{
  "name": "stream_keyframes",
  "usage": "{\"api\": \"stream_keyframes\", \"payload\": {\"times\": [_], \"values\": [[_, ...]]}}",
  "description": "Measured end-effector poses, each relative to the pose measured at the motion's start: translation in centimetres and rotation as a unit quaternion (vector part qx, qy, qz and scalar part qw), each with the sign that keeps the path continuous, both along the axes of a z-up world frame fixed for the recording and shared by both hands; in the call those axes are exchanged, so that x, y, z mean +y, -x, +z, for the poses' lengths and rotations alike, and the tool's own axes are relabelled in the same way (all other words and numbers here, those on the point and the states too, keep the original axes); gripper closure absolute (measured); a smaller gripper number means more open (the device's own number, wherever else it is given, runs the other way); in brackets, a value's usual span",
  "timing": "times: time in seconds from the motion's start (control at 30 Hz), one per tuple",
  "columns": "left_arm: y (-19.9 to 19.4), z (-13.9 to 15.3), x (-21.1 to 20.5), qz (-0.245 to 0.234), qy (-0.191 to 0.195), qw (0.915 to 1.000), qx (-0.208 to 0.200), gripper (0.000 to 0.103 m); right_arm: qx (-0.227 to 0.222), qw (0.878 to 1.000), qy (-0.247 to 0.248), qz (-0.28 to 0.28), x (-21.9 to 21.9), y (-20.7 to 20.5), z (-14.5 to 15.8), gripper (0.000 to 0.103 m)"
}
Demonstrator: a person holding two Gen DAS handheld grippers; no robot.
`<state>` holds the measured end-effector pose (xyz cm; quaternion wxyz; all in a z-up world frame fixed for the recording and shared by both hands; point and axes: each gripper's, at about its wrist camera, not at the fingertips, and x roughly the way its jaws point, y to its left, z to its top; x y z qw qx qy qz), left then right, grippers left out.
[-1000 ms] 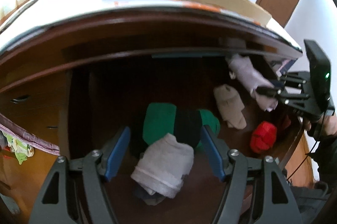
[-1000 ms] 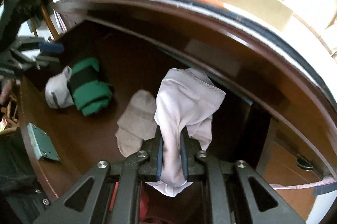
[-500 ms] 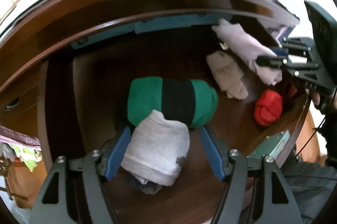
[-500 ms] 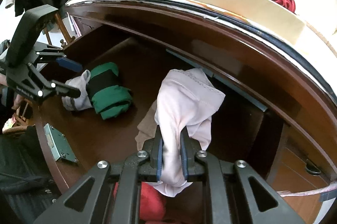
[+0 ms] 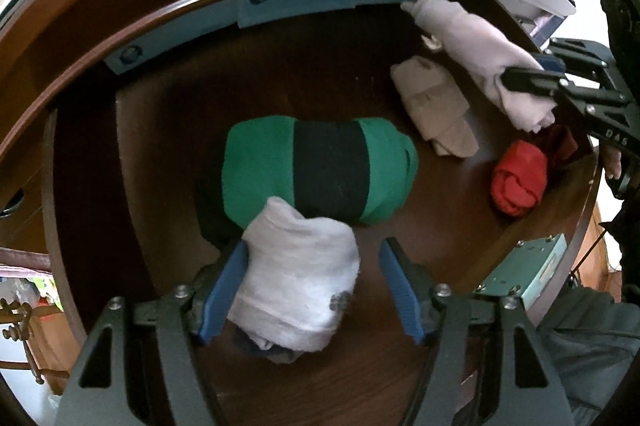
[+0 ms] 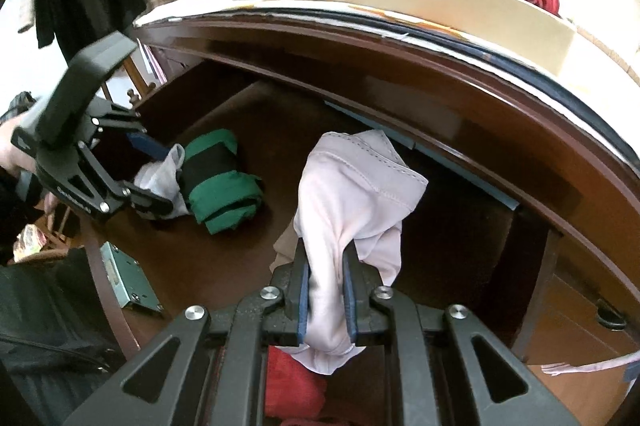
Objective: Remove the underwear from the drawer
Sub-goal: 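Close the left gripper on the grey sock while the right holds the pink garment, then lift the grey sock and pink garment out of the drawer with both grippers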
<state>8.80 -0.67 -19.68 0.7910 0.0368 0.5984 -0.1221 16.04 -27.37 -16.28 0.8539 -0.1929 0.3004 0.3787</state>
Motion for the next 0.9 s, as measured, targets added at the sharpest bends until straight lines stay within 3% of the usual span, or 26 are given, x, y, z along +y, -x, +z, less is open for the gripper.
{"api": "stream_keyframes", "payload": {"times": [0.13,0.27,0.43,0.7,0.9], "values": [[-0.2,-0.3,-0.3,0.002,-0.015,0.9999,-0.005,0.052,-0.004,1.000,-0.002,0.001,-0.3,0.1,0.4,0.087],[-0.1,-0.4,-0.5,-0.004,-0.027,0.9996,-0.006,0.057,-0.006,1.000,-0.001,0.000,-0.4,0.3,0.5,0.087],[0.1,-0.6,-0.5,-0.009,-0.039,0.9990,-0.019,0.081,-0.009,1.000,0.000,-0.002,-0.5,0.5,0.6,0.087],[1.1,0.1,-0.7,-0.011,-0.038,0.9972,-0.063,0.088,-0.025,0.999,-0.019,0.001,-0.8,1.3,1.0,0.087],[2.2,1.1,0.5,0.000,-0.012,0.9947,-0.102,0.089,-0.039,0.999,-0.031,0.007,-1.1,1.8,1.1,0.087]]}}
